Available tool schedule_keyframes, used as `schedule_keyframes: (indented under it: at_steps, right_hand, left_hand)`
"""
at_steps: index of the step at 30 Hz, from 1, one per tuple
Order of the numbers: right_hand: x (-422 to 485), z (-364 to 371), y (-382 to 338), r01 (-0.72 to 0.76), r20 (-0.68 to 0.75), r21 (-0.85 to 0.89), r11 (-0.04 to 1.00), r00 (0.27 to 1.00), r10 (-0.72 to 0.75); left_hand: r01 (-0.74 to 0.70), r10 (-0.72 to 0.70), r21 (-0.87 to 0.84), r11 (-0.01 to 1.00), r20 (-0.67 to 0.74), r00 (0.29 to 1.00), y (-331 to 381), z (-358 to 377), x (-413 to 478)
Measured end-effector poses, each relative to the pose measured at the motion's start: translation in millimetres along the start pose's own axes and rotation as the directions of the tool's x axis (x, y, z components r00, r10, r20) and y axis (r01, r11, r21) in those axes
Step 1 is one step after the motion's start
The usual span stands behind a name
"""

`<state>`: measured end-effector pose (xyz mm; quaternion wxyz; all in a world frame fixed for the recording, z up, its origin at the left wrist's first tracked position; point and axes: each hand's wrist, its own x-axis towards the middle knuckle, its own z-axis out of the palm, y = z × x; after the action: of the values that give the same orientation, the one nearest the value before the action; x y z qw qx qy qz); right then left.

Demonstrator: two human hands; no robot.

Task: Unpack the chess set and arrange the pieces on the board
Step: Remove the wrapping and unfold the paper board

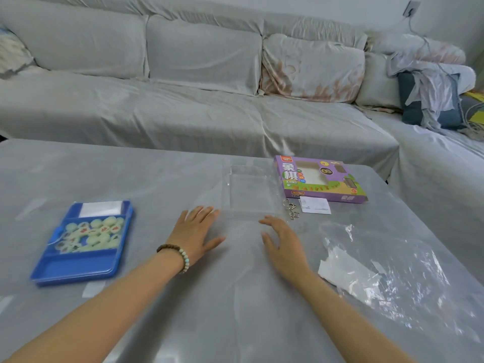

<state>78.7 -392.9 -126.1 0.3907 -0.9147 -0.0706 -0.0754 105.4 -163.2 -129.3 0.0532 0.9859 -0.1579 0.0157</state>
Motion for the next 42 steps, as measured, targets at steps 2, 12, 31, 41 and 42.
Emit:
schedule_keyframes:
  at_steps: [2,12,31,41,42]
  right_hand:
    - [-12,17,-20,0.019,0.05,0.013,1.0,0.999,-0.019]
    - [-56,109,-114,0.127,0.187,0.073,0.989,0.973,-0.139]
    - [-56,147,-161,0.287,0.537,-0.063,0.956,0.817,-0.21]
    - [-34,137,-173,0.343,0.507,-0.338,0.877,0.851,-0.137]
    - [-34,133,-170,0.337,0.476,-0.376,0.863,0.87,-0.132]
  left_hand:
    - [0.083,-0.083,0.002,0.997,-0.029,0.996,-30,-6,-30]
    - [0.499,-0.499,0.031,0.866,0.104,0.86,-130,-19,-146]
    - [-0.22,0.233,-0.243,0.945,0.026,0.972,-121,-19,-261]
    - [0.03,-0.019,-0.059,0.998,0.171,0.985,-95,-41,-249]
    - [0.077,-0.073,-0.014,0.997,0.185,0.98,-91,-43,-246]
